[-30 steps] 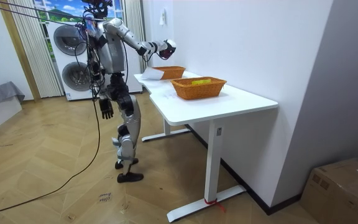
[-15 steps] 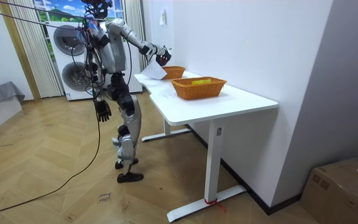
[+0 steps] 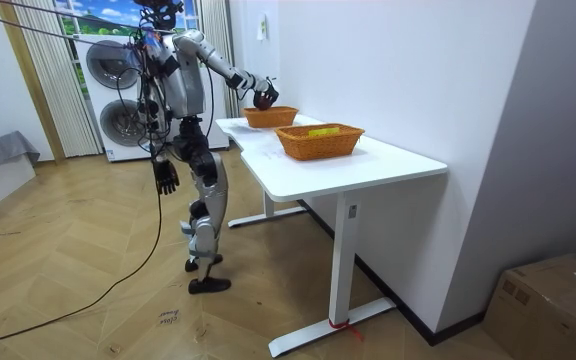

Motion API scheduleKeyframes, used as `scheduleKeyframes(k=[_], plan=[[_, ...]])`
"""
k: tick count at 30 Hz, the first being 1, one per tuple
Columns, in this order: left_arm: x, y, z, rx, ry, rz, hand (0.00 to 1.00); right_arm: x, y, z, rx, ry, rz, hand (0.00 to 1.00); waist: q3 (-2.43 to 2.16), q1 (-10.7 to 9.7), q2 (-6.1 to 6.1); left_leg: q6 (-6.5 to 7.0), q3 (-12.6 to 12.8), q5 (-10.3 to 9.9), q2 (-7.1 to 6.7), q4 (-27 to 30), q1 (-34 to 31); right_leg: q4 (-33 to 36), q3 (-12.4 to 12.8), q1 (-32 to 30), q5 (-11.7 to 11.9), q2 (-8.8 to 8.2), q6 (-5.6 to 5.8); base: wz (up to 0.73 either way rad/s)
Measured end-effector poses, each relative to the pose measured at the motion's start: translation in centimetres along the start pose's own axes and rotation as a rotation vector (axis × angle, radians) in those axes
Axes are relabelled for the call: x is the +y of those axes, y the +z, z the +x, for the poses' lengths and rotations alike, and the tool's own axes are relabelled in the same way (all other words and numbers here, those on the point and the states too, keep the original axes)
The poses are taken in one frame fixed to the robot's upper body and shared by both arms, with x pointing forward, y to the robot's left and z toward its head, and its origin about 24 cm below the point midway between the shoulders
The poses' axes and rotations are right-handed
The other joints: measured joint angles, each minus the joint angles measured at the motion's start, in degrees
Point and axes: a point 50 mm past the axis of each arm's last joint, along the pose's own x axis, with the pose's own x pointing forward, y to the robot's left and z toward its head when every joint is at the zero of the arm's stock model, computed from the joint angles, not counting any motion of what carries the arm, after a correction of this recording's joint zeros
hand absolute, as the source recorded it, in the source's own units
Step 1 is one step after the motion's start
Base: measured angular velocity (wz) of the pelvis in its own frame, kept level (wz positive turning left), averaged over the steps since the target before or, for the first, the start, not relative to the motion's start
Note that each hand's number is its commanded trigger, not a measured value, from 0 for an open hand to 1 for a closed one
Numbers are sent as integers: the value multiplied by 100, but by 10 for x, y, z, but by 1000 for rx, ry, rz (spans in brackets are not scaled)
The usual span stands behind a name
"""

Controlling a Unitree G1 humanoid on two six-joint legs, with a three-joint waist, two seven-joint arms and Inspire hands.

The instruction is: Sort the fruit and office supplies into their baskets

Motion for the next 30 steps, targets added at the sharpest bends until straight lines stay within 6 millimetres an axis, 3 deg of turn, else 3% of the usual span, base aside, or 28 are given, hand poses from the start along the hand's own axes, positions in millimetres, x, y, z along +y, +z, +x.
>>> scheduleKeyframes(k=[1, 4, 5, 6, 25, 30], plan=[[0, 0, 0, 0, 1, 0, 0, 0, 0, 0, 0, 0, 0, 83, 0, 1, 0, 0, 0, 0, 0, 0, 0, 0, 0, 0, 0, 0, 0, 0], [1, 0, 0, 0, 3, 1, 0, 0, 0, 0, 0, 0, 0, 51, 0, 1, 0, 0, 1, 0, 0, 1, 1, 0, -1, 1, 0, -1, 0, 0], [2, 0, 0, 0, 4, 2, 0, 0, 0, 0, 0, 0, 0, 11, 0, 0, -1, 0, 2, 0, 0, 1, 2, 0, -1, 1, 0, -1, 0, 0], [2, 0, 0, 0, 4, 2, 0, 0, 0, 0, 0, 0, 0, 0, 0, 0, -1, 0, 2, 0, 0, 1, 2, 0, -1, 1, 0, -1, 0, 0], [3, 0, 0, -1, 7, 2, 0, 0, 0, 0, -2, 0, 3, 0, -4, -9, -6, 0, 2, 0, -1, 3, 0, 0, -5, 7, 0, 1, 0, 0], [3, 1, 0, -6, 7, -3, 0, -2, 2, 0, -10, -5, 1, 0, -13, -132, -18, 0, -17, 0, -5, 12, 15, -11, 3, 44, 0, 1, 0, 3]])
